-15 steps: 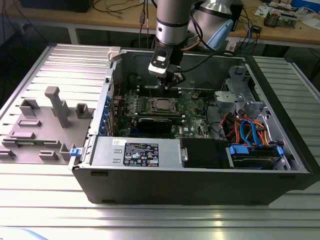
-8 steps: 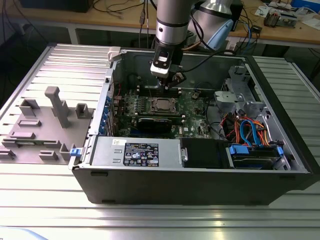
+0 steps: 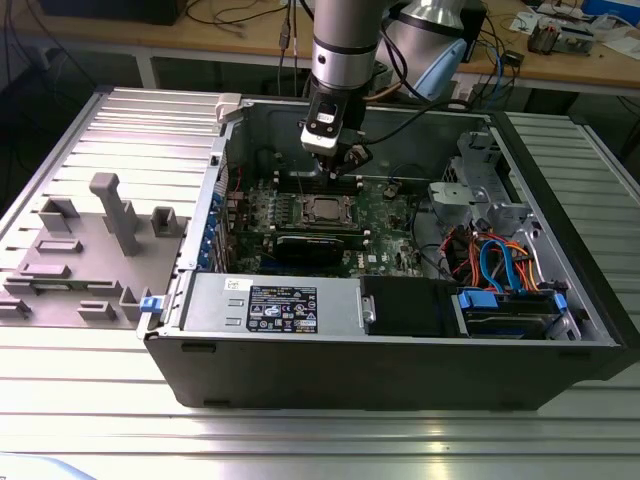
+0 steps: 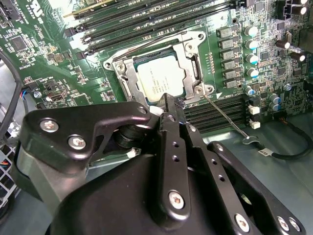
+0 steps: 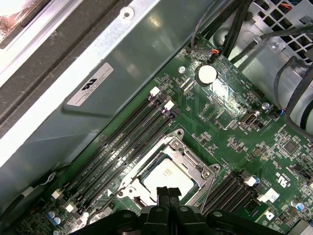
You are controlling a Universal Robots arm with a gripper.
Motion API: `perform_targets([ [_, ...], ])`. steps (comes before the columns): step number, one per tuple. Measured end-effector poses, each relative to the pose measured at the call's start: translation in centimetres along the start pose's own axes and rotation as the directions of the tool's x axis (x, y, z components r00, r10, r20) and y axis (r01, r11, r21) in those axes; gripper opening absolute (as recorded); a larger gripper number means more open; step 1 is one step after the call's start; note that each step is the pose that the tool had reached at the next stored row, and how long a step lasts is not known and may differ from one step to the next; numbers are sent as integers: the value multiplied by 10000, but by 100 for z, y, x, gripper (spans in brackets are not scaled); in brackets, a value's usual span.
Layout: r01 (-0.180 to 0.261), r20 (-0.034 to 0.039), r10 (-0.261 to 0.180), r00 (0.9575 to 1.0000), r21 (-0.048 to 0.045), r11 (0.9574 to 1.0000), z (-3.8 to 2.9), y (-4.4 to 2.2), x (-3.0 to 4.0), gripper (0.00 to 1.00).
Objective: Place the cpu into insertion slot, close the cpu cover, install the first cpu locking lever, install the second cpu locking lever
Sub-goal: 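Install the first cpu locking lever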
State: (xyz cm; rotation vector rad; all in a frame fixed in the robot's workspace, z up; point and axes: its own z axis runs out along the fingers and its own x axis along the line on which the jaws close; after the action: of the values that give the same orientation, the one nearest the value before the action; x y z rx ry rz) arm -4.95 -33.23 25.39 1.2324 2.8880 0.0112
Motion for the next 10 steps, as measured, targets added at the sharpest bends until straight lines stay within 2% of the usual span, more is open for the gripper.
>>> perform_targets([
  [5, 98, -1, -98, 10000, 0, 10000, 0, 0, 0, 11],
  [10, 435, -4, -435, 9991, 0, 9991, 0, 0, 0, 11],
])
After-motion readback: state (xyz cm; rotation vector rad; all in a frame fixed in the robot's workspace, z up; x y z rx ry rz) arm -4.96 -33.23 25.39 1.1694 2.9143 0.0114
